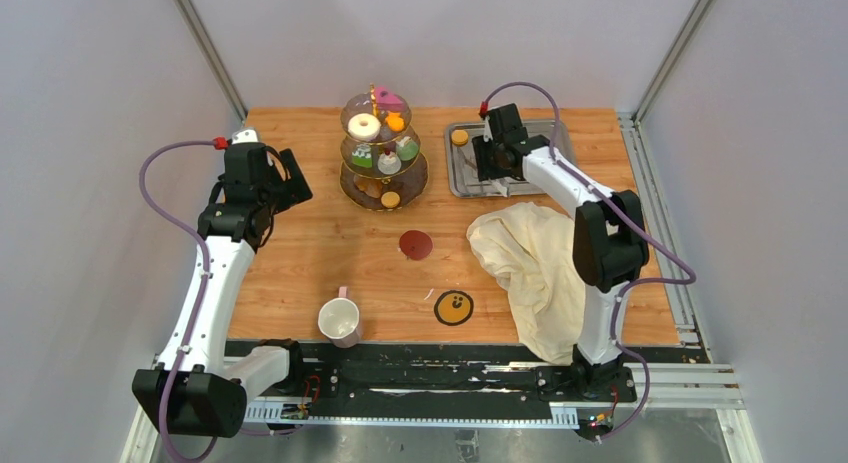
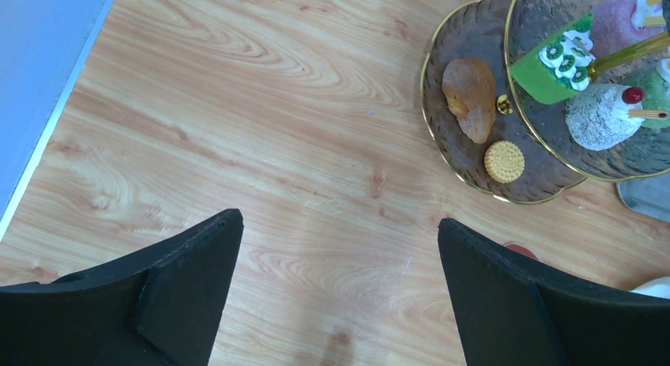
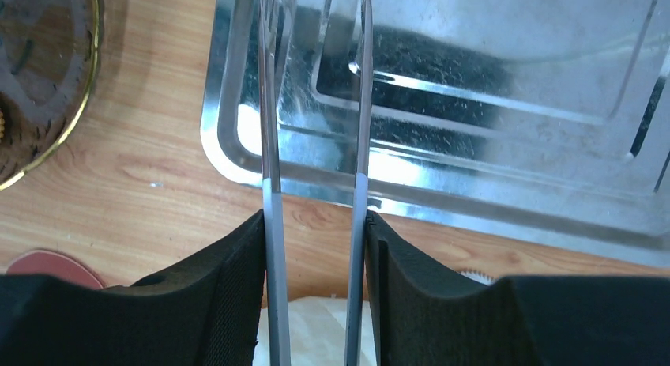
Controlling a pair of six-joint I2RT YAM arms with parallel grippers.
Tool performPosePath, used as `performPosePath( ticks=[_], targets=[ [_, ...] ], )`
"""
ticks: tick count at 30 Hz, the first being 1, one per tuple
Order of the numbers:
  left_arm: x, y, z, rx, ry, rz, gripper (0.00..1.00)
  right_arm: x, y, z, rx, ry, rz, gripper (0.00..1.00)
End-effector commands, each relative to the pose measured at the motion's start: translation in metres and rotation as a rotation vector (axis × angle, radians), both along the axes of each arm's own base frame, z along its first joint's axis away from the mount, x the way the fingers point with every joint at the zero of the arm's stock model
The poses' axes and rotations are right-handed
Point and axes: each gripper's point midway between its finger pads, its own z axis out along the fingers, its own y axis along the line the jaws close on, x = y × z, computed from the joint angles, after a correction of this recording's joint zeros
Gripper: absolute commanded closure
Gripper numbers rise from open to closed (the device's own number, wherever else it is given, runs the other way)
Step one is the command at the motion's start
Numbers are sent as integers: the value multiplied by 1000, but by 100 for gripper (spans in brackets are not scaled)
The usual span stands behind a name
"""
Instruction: Serve the afternoon tea
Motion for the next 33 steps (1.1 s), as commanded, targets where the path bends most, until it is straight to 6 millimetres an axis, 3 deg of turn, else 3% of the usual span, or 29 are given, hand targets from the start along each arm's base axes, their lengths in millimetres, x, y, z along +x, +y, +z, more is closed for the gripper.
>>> performPosePath(
  ticks=[1,14,27,33],
  targets=[
    [-2,9,9,32,-23,31,1,27,5,6,8,-58,-14,54],
    [1,11,3,41,-6,37,2,57,13,0,12,-93,-31,54],
    [2,11,-1,40,4,40,2,72,16,-4,1,-115,-32,52],
    [1,11,0,42,2,39,2,74,17,-2,0,-122,-27,58]
  ],
)
